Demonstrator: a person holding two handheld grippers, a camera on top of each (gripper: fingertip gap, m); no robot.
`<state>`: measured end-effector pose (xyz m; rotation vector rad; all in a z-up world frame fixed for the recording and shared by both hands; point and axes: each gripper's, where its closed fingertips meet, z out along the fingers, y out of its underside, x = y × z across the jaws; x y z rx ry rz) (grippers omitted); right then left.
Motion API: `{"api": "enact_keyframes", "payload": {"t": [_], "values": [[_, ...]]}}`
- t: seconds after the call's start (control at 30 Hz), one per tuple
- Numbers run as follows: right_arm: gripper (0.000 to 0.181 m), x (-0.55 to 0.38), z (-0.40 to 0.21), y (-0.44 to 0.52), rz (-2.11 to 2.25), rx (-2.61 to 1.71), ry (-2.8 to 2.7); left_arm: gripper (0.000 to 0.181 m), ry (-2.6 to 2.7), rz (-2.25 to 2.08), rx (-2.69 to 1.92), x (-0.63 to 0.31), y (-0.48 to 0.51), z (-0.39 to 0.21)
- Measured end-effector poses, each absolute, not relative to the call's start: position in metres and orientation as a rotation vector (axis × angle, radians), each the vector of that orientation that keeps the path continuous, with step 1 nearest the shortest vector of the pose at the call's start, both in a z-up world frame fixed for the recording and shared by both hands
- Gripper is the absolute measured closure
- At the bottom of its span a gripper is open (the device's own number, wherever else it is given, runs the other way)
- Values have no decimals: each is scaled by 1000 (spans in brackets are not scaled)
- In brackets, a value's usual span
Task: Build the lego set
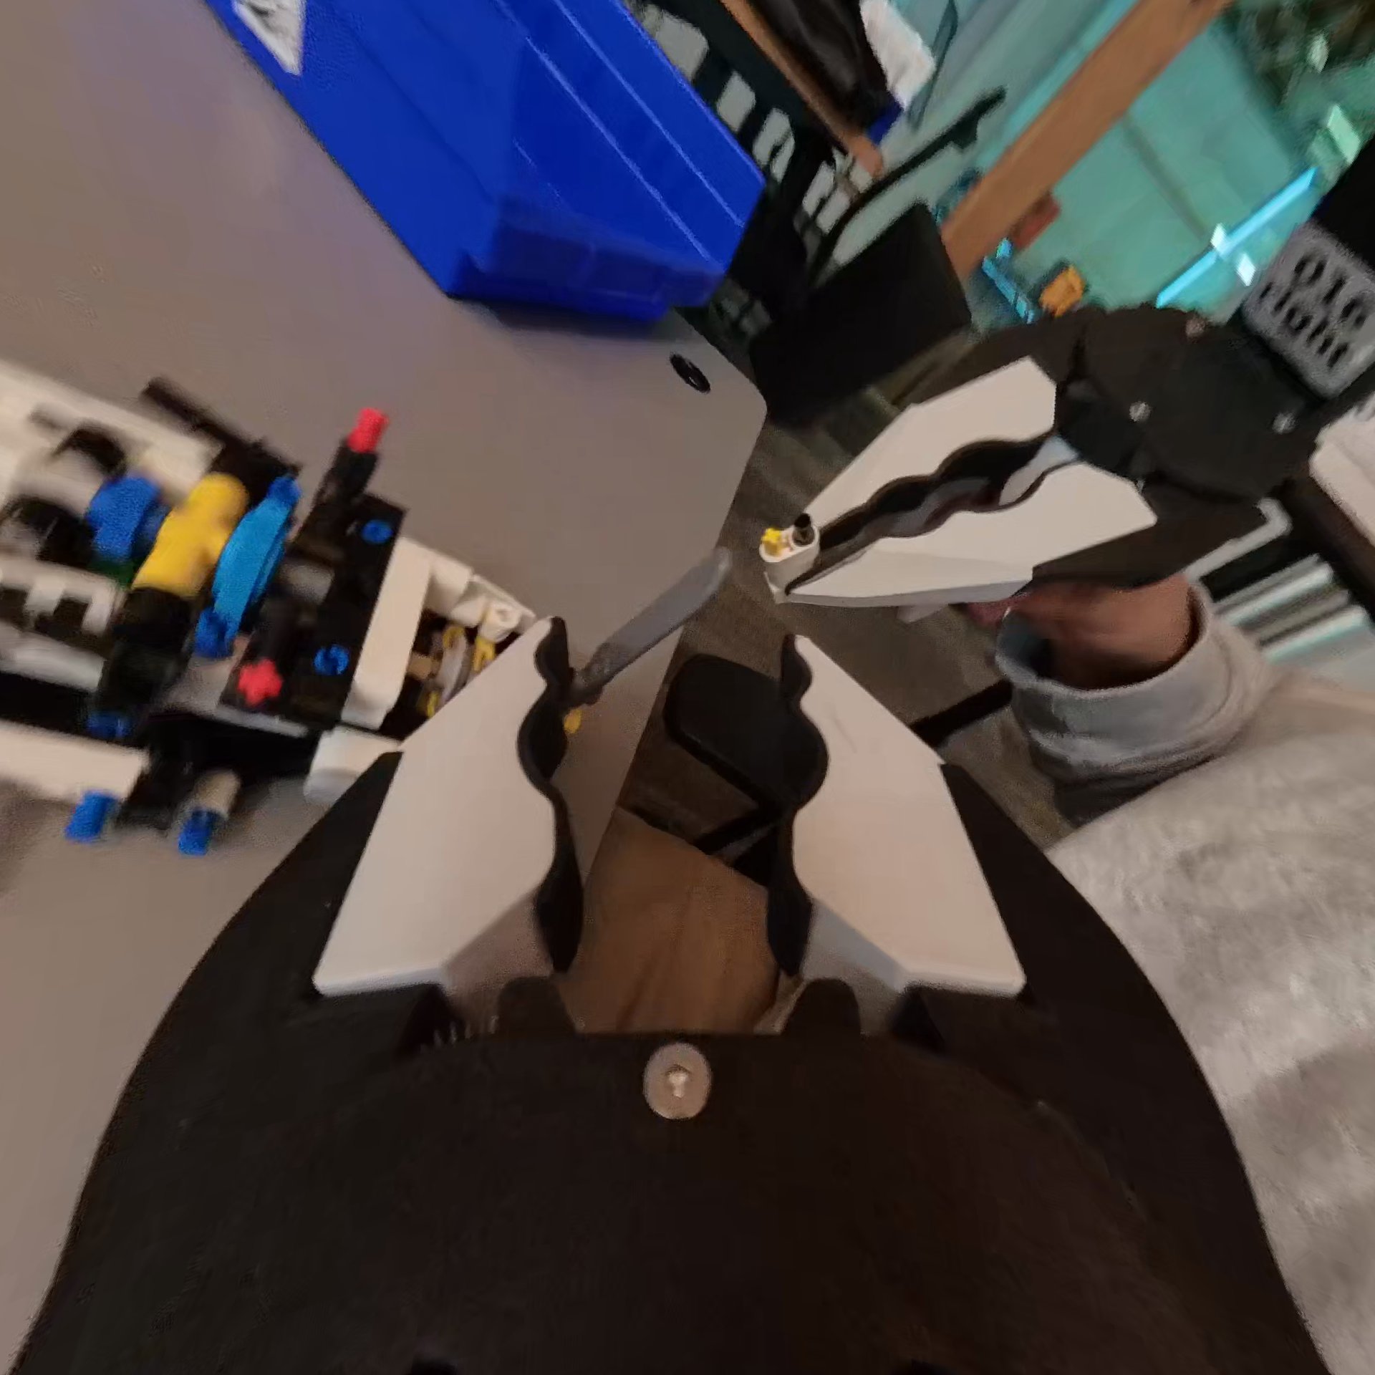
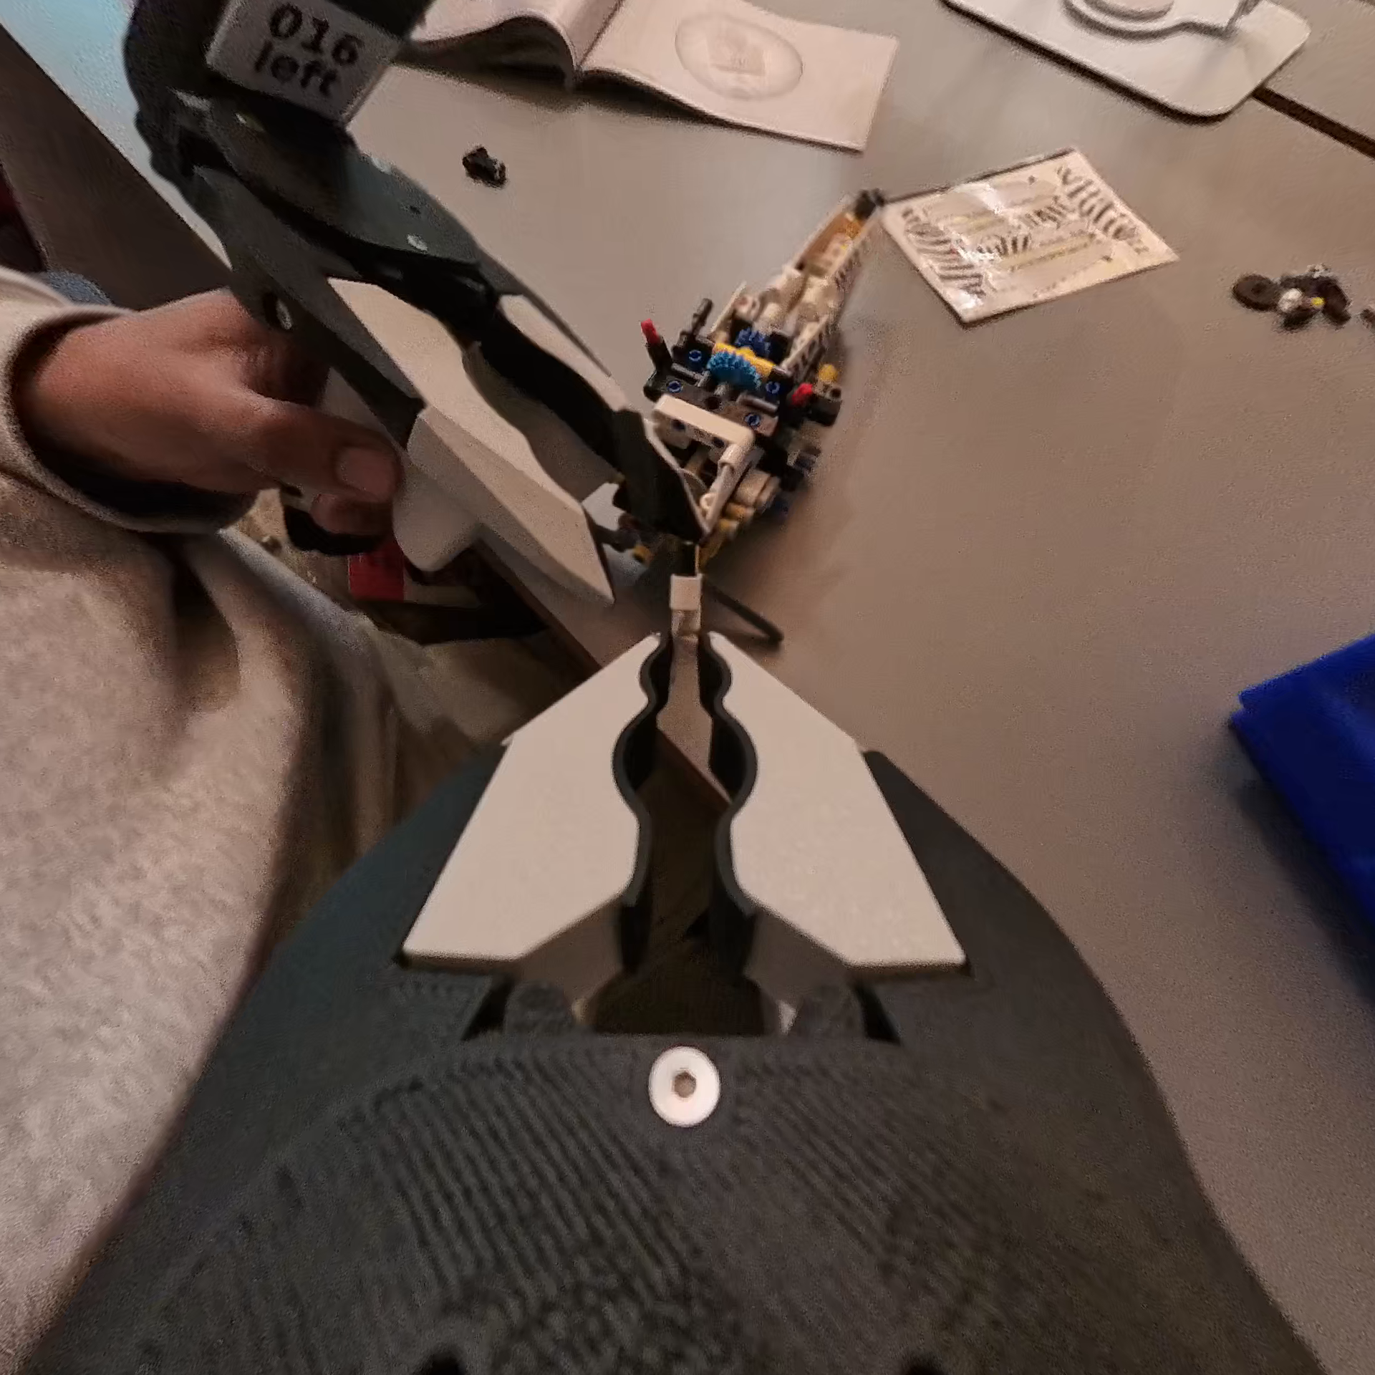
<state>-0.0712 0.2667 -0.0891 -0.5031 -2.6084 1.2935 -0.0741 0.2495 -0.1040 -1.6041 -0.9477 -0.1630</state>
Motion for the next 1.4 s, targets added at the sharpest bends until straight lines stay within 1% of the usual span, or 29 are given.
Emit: {"api": "enact_keyframes", "payload": {"t": [0.03, 0.1, 0.13, 0.33, 0.37, 0.4, 0.43, 0.47, 0.57, 0.67, 0.8, 0.9, 1.03, 1.07, 1.1, 1.13, 1.27, 1.4], "values": [[176, -69, -87, 271, 1291, -508, -2631, 126, -898, -145, -1665, -70, 257, -103], [177, -60, -82, 268, 1355, -519, -2668, 138, -819, -108, -1724, -61, 261, -97], [177, -55, -80, 263, 1387, -511, -2690, 141, -814, -79, -1719, -59, 255, -93], [177, -23, -101, 220, 1432, -404, -2838, 142, -883, 50, -1551, -64, 191, -80], [177, -21, -106, 214, 1405, -393, -2850, 141, -892, 57, -1541, -67, 183, -80], [177, -23, -113, 212, 1349, -390, -2854, 135, -886, 55, -1540, -70, 179, -79], [176, -28, -118, 213, 1289, -399, -2844, 125, -866, 63, -1545, -73, 177, -77], [176, -36, -121, 214, 1247, -424, -2821, 119, -838, 94, -1553, -76, 175, -74], [176, -52, -115, 220, 1230, -510, -2765, 109, -745, 237, -1624, -87, 176, -72], [176, -68, -115, 228, 1116, -529, -2737, 108, -663, 310, -1698, -94, 182, -77], [177, -106, -115, 244, 874, -428, -2595, 108, -606, 340, -1740, -104, 186, -83], [177, -125, -115, 245, 846, -397, -2595, 108, -577, 376, -1778, -111, 186, -87], [177, -128, -118, 242, 890, -391, -2751, 107, -513, 455, -1834, -122, 189, -90], [177, -129, -119, 244, 863, -370, -2772, 105, -491, 451, -1849, -122, 192, -92], [177, -130, -121, 246, 814, -333, -2792, 96, -469, 428, -1869, -122, 195, -94], [176, -132, -123, 250, 749, -293, -2804, 91, -464, 393, -1892, -121, 197, -98], [176, -136, -129, 257, 559, -138, -2832, 94, -489, 307, -1944, -127, 199, -106], [176, -135, -128, 254, 548, -90, -2916, 105, -489, 306, -2012, -135, 195, -110]]}}
